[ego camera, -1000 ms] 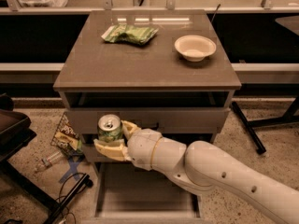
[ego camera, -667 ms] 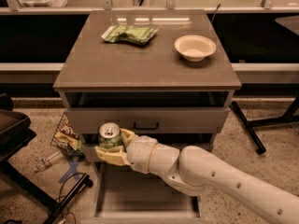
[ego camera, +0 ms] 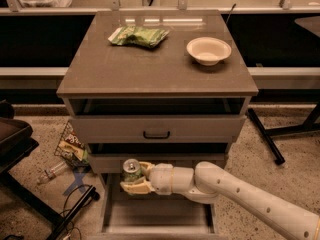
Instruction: Place green can into bottom drawer
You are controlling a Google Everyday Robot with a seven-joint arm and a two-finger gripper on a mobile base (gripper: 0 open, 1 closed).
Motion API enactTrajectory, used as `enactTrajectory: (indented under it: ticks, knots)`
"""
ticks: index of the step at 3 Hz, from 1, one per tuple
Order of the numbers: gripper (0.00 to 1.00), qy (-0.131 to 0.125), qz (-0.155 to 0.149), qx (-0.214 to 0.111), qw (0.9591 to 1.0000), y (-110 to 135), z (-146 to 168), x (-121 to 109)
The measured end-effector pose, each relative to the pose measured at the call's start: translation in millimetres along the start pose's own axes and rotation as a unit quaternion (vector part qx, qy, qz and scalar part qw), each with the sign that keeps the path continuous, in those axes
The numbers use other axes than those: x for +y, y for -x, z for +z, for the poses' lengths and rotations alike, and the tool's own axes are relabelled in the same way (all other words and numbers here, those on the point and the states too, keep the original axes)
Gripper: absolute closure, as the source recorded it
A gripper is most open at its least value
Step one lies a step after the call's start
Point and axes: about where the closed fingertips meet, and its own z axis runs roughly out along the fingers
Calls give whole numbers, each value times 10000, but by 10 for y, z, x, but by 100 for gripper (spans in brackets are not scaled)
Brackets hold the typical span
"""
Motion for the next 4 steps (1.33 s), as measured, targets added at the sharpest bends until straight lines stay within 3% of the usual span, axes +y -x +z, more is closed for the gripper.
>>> enactTrajectory:
  ticks: [1,2,3,4]
  knots:
    - [100,208,175,413,9988,-789,-224,-118]
    - [100,208,175,413,9988,-789,-223,-118]
    - [100,410,166,215,9988,-1067,32,-77]
    - [100,676,0,-177,9976,-1594,333,-145]
